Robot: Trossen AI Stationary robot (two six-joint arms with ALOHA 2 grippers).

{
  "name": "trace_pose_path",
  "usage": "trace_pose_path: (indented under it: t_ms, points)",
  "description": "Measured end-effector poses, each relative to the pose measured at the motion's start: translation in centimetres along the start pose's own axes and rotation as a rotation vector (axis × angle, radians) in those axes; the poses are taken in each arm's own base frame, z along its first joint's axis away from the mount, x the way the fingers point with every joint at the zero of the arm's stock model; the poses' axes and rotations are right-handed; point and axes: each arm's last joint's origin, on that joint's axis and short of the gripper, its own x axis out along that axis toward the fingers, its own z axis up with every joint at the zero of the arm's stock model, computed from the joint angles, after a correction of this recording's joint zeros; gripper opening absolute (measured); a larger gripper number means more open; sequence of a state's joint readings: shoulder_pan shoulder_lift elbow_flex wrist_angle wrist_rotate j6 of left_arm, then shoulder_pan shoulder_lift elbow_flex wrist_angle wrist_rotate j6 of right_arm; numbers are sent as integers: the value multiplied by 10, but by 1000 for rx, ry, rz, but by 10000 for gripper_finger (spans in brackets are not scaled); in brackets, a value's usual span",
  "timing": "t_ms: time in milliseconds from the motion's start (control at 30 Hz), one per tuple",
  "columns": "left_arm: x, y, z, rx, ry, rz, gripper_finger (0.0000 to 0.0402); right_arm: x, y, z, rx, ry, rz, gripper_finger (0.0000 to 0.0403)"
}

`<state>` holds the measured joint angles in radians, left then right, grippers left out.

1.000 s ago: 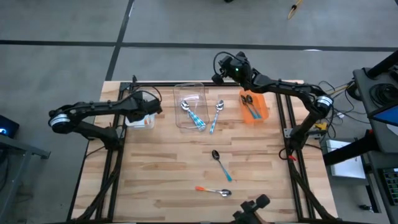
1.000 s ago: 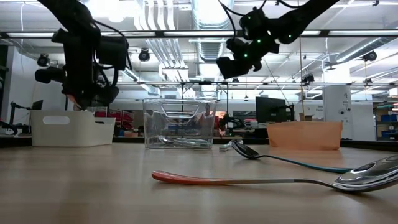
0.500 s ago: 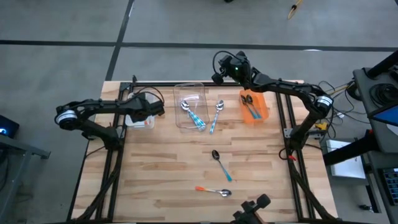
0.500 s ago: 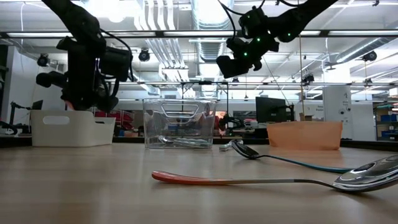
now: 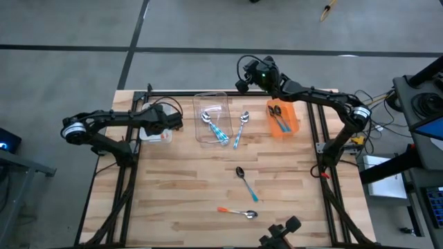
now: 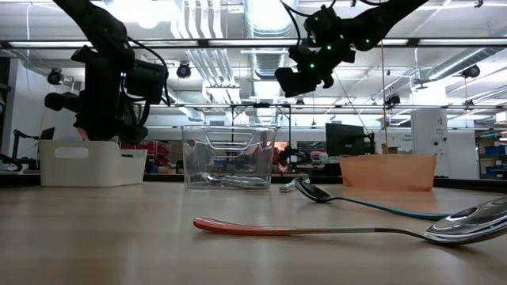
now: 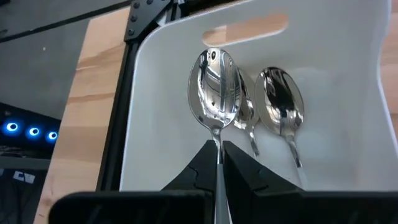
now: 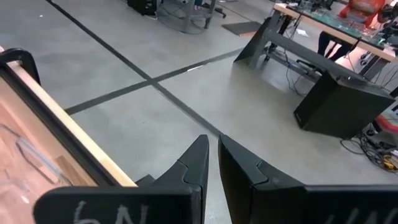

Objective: Sort silverware by color (type)
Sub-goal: Put the orange spoon into the white bin

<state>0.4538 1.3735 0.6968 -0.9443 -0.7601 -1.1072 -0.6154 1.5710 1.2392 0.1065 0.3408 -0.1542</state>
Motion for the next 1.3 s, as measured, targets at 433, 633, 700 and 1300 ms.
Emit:
trace_pose_path:
  t_ms: [433, 633, 700, 1300]
  points:
    - [-13, 13, 8, -7, 33, -110, 0, -12, -7, 23, -79, 152, 28, 27]
    - [-22, 31, 15, -12, 104, -251, 0, -18, -14, 26, -165, 260, 51, 27]
    - [-25, 38, 18, -28, 104, -279, 0, -20, -18, 27, -183, 299, 54, 27]
    - [2, 34, 22, -96, 182, -119, 0, -22, -23, 18, -192, 361, 204, 27]
